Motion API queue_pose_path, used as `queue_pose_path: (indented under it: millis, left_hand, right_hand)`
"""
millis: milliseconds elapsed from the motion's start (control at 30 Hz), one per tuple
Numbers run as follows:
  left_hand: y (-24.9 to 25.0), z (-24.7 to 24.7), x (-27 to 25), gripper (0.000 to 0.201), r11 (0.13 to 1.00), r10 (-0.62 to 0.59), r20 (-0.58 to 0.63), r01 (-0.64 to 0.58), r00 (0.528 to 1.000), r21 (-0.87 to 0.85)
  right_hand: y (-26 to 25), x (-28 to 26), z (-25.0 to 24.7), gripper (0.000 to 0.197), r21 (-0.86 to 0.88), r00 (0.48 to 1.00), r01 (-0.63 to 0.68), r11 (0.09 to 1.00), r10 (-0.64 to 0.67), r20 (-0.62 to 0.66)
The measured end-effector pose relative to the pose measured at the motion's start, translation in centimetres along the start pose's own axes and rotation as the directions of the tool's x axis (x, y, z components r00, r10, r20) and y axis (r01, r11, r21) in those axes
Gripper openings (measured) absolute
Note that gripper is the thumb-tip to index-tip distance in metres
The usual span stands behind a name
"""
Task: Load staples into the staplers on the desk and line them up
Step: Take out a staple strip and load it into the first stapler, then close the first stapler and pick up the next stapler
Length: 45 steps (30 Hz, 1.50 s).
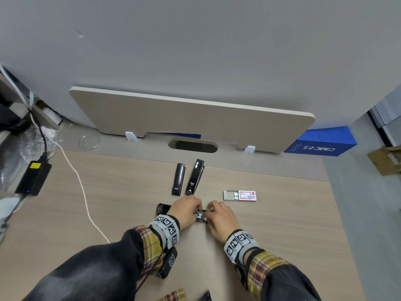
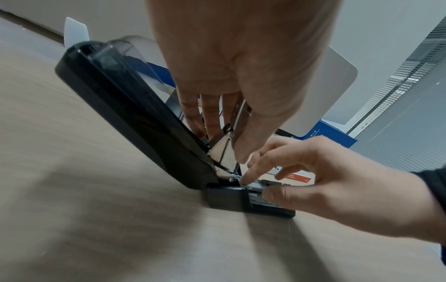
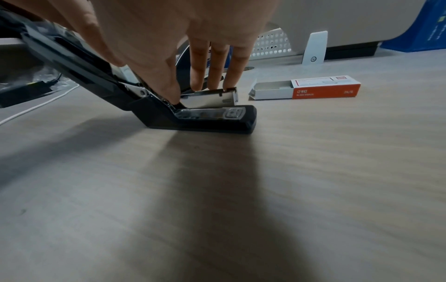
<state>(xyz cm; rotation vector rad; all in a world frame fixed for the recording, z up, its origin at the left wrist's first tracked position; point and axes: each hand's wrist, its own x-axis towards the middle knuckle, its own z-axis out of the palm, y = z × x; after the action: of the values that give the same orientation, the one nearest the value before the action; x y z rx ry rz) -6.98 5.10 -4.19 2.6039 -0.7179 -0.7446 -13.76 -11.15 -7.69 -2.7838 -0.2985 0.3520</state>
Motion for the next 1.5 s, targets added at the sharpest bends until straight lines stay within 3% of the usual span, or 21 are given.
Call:
queue_pose_path:
  millis: [233,367,467,567,700,867,1033,1167,1333,1500]
  left_hand:
    - [-0.1,-0.7,-0.1,0.028,0.996,-0.005,0.013,0.004,1.0,0.089]
    - [-1.6,-2.5,-0.7,0.054,0.952,-0.192,0.132,0.152,0.972,0.267]
    - [-3.0,-3.4,-1.4,0.044,0.929,-0.302,0.208,0.238,0.93,0.285]
    - [-3.3,-3.8,-1.8,0.031,0.949,-0.274,0.215,0.226,0.938,0.222]
    - [-2.3,-4.0,-1.9,0.025,0.966,-0.209,0.148,0.18,0.967,0.187]
    - [-0.8,-3.9,-1.6,0.024,0.996,-0.011,0.078,0.003,0.997,0.094]
    - [2.5,-2.4,-0.9,0.023,0.989,0.12,0.001,-0.119,0.993,0.085]
    - [4.0,-0.5,0.3,0.023,0.984,0.122,-0.019,-0.118,0.992,0.137]
    - [5.0,2.0,1.8,0.036,0.936,0.145,0.005,-0.139,0.989,0.324]
    - [5.2,3.7,2.5,0.039,0.945,0.076,0.041,-0.085,0.996,0.314]
  right_hand:
    - [1.9,-0.8,-0.7,0.024,0.057,0.997,-0.069,0.996,0.071,-0.038]
    - [3.0,-1.5,-1.7,0.027,0.204,0.945,-0.302,0.931,0.321,-0.066]
    - [3.6,-1.7,-1.8,0.024,0.206,0.893,-0.449,0.869,0.443,0.076]
    - [3.1,-1.5,-1.2,0.021,0.217,0.883,-0.468,0.857,0.443,0.158]
    - [2.3,-1.3,-0.4,0.024,0.311,0.888,-0.459,0.832,0.424,0.176]
    - [3.2,-1.8,0.0,0.028,0.453,0.867,-0.495,0.741,0.454,0.205]
    - [3.9,-2.4,0.2,0.034,0.53,0.864,-0.489,0.693,0.469,0.182]
    - [4.4,-3.0,-0.5,0.024,0.511,0.836,-0.525,0.681,0.525,0.159]
    - [5.3,-4.1,-0.5,0.029,0.479,0.799,-0.574,0.664,0.581,0.153]
    - [5.4,-4.7,-0.3,0.03,0.44,0.785,-0.602,0.666,0.595,0.173]
